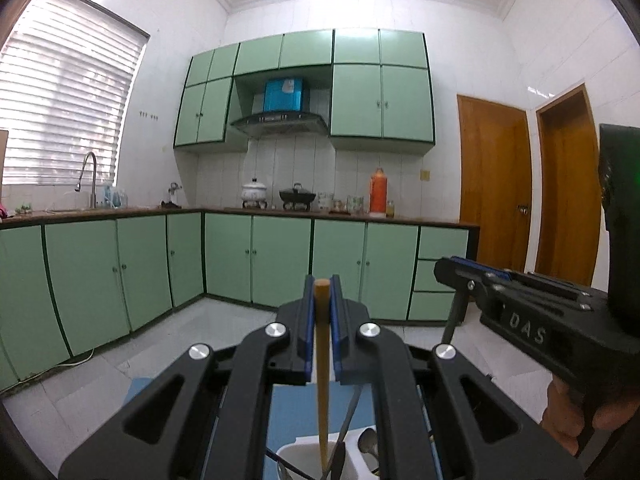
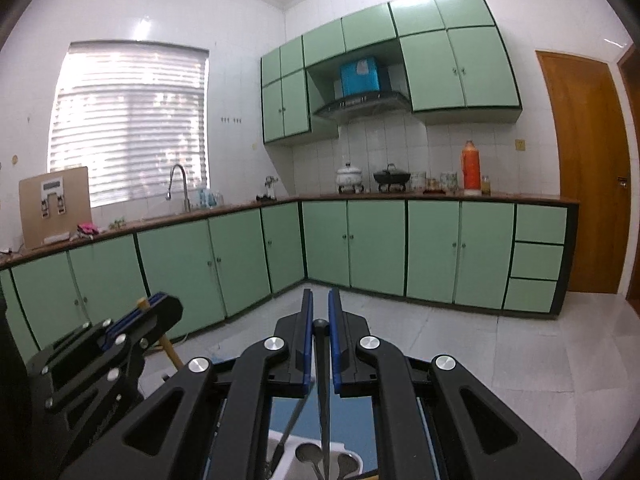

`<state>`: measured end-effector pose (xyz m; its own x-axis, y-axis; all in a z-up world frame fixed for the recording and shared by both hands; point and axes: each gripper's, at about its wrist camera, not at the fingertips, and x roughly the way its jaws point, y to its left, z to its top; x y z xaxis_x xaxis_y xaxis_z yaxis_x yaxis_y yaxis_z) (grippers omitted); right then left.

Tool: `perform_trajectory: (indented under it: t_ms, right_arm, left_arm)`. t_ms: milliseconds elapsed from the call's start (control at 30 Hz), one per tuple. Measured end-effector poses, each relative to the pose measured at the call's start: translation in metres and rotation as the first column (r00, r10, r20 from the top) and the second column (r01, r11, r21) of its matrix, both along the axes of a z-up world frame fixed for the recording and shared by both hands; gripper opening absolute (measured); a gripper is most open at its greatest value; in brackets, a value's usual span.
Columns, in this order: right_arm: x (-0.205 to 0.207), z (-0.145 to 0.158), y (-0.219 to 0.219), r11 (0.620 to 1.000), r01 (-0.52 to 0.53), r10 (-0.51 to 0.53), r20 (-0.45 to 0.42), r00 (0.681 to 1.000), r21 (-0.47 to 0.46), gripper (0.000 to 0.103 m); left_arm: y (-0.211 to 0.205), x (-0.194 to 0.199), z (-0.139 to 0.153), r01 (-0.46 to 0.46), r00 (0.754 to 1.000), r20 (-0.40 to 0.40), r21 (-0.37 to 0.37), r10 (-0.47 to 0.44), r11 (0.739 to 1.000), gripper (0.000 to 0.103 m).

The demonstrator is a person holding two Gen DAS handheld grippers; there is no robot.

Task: Organize utensils
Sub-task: 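Carry both chopsticks to the white caddy and lower them in, then open both tools and lift them away from the caddy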

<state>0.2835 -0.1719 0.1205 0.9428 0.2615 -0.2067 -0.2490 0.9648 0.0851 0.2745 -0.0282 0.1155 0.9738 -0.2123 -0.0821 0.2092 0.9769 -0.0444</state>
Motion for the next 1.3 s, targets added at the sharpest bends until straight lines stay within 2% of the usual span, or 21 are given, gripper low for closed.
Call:
perform_trajectory:
  t_ms: [467, 633, 833, 867, 900, 967, 1033, 1100, 1167, 1233, 1300]
  right_arm:
    - [0.020, -0.063, 0.002, 1.000, 0.014, -0.015, -0.132, 0.991, -0.004, 0.007]
    - [0.012, -0.066, 0.002, 1.000, 0.027, -0.028, -0.109, 0.994, -0.011, 0.008]
    - [0.010, -0.064, -0.002, 0.998, 0.064, -0.065, -0.110, 0.992, -0.010, 0.009]
    - [0.009, -0.064, -0.005, 0.997, 0.078, -0.078, -0.107, 0.991, -0.006, 0.011]
    - [0.008, -0.064, -0.008, 0.996, 0.085, -0.085, -0.107, 0.991, -0.004, 0.018]
    - [0.005, -0.063, -0.015, 0.995, 0.104, -0.102, -0.102, 0.990, 0.012, 0.024]
    - [-0.001, -0.060, -0.021, 0.993, 0.119, -0.117, -0.090, 0.989, 0.024, 0.036]
    - [-0.012, -0.056, -0.028, 0.990, 0.138, -0.135, -0.063, 0.989, 0.033, 0.045]
    - [-0.024, -0.053, -0.031, 0.987, 0.156, -0.155, -0.037, 0.987, 0.030, 0.054]
    - [-0.034, -0.050, -0.036, 0.985, 0.172, -0.171, -0.019, 0.985, 0.030, 0.069]
    - [-0.049, -0.048, -0.041, 0.981, 0.190, -0.190, 0.001, 0.982, 0.047, 0.078]
  left_arm:
    - [0.009, 0.026, -0.047, 0.024, 0.993, -0.115, 0.005, -0.023, 1.000, 0.006]
    - [0.013, 0.031, -0.061, 0.027, 0.988, -0.154, 0.009, -0.025, 1.000, 0.006]
    - [0.019, 0.025, -0.060, 0.017, 0.988, -0.151, 0.002, -0.016, 1.000, 0.007]
    - [0.020, 0.024, -0.058, 0.014, 0.989, -0.147, 0.000, -0.013, 1.000, 0.007]
    - [0.021, 0.022, -0.057, 0.012, 0.990, -0.143, -0.002, -0.012, 1.000, 0.008]
    - [0.026, 0.017, -0.053, 0.007, 0.991, -0.132, -0.008, -0.008, 1.000, 0.018]
    - [0.031, 0.009, -0.049, -0.002, 0.993, -0.115, -0.016, 0.000, 1.000, 0.035]
    - [0.033, 0.002, -0.046, -0.004, 0.995, -0.101, -0.018, 0.002, 1.000, 0.039]
    - [0.035, -0.006, -0.042, -0.007, 0.996, -0.090, -0.018, 0.006, 1.000, 0.046]
    - [0.037, -0.014, -0.039, -0.016, 0.997, -0.079, -0.022, 0.014, 1.000, 0.059]
    - [0.040, -0.023, -0.036, -0.025, 0.997, -0.071, -0.023, 0.023, 0.999, 0.065]
